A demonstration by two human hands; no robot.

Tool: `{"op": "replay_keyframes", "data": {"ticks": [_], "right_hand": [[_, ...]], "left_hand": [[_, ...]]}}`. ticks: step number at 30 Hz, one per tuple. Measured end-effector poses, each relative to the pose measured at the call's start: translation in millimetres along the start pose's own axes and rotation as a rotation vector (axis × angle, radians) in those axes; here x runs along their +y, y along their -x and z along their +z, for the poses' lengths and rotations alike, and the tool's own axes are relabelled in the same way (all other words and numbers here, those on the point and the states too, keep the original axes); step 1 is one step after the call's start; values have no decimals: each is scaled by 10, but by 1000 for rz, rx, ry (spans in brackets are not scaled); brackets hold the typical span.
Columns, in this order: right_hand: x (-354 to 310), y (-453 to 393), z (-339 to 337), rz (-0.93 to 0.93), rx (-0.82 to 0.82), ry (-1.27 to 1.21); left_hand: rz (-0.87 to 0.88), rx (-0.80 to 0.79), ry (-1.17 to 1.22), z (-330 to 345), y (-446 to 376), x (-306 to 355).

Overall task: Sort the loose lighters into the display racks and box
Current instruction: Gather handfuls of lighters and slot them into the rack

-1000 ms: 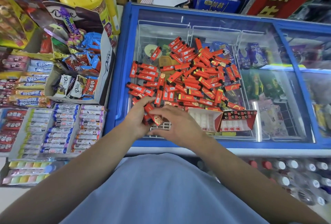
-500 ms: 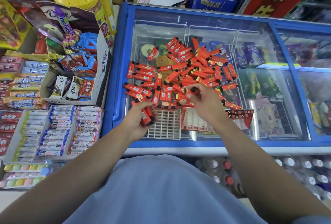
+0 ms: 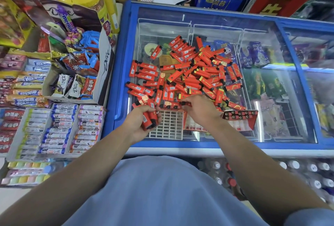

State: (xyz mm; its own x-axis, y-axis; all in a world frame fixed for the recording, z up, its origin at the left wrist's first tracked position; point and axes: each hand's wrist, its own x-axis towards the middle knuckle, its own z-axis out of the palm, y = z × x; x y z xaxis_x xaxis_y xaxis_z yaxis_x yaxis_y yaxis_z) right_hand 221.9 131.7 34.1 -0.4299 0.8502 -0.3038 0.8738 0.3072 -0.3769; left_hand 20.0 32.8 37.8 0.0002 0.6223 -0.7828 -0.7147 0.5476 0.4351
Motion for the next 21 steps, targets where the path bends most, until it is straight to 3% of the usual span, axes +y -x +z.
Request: {"op": "replay_keyframes", "data": {"ticks": [9,12,14,17,21], "right_hand": [[-42,45,68,-26,-79,162],[-210,156,-113,-55,5,-138],[-426,237,-218,-125,-58,-281],[-674,324,-175,-282,-208,-80],[-711,330,-6,-349,-136,50]], "left_hand": [[-14,-15,-81,-24,46,-20],[-3,-34,-120,-47,60,-17],[0,-51,-117,-39,65,-23],[-7,-42,-97,-11,74,-26],[15,-24,-126,-58,61,-5]]}}
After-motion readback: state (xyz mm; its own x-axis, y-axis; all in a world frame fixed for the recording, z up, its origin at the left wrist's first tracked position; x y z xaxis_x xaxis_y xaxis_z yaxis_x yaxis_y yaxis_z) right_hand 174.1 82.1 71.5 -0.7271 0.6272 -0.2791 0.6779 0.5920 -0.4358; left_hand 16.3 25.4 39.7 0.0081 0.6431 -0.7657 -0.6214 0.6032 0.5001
